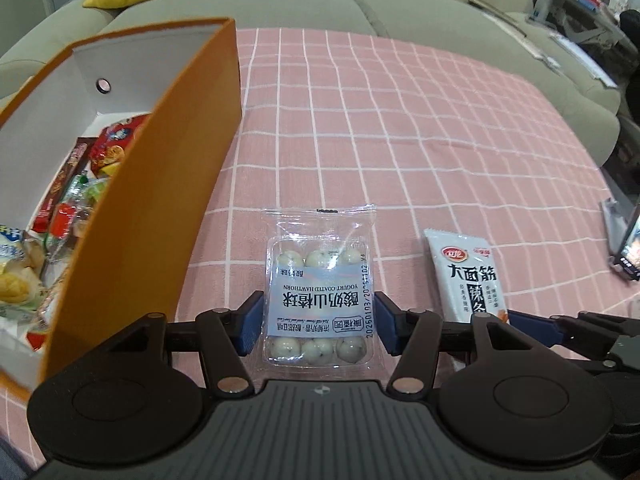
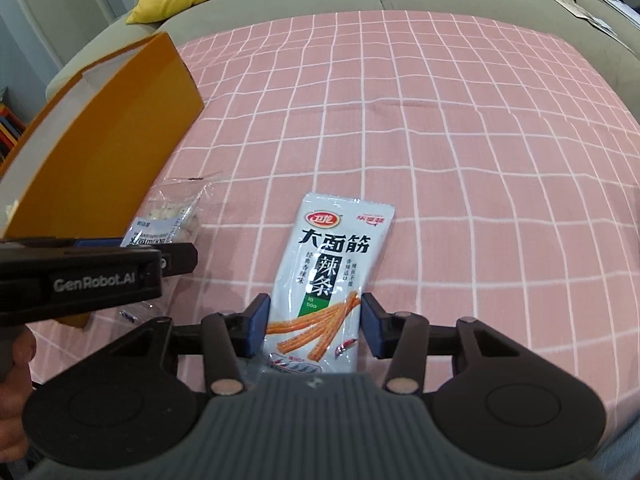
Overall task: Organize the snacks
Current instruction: 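Grasp the yogurt ball packet with left tool while right tool grasps spicy-strip packet, then carry the yogurt ball packet and spicy-strip packet over the box and release them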
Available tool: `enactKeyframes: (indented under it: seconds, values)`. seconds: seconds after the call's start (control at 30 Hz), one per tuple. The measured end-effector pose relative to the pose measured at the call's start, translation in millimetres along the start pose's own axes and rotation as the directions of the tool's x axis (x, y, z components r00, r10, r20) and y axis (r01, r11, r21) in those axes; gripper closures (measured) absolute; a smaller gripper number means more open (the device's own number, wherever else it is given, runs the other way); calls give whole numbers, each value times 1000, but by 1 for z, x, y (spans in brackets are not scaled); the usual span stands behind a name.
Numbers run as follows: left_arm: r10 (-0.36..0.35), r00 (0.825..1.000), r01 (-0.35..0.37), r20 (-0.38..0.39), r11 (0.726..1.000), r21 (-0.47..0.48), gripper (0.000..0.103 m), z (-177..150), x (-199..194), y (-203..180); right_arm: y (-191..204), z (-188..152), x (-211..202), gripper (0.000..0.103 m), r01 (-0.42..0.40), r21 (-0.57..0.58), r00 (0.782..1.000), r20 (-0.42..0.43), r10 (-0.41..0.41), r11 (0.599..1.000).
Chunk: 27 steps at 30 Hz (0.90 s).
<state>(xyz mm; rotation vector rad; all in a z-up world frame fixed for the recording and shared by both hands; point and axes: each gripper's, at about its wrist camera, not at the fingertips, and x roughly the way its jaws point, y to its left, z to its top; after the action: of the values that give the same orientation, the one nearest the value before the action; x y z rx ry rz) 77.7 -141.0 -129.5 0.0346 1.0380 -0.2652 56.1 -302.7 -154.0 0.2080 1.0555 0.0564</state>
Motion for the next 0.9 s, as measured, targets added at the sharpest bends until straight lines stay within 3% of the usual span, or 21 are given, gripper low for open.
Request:
enactKeyframes:
  seconds: [0.43,0.9]
  values:
    - [-38,989,43,142,999,-29,38,-1,-57,15,28,-13,-55,58,-22,-56,995,98,28,998]
    - [-16,969,38,245,996,-86,38,7,-108,56,89,17,-101,58,-76,-195,969,217,119,978]
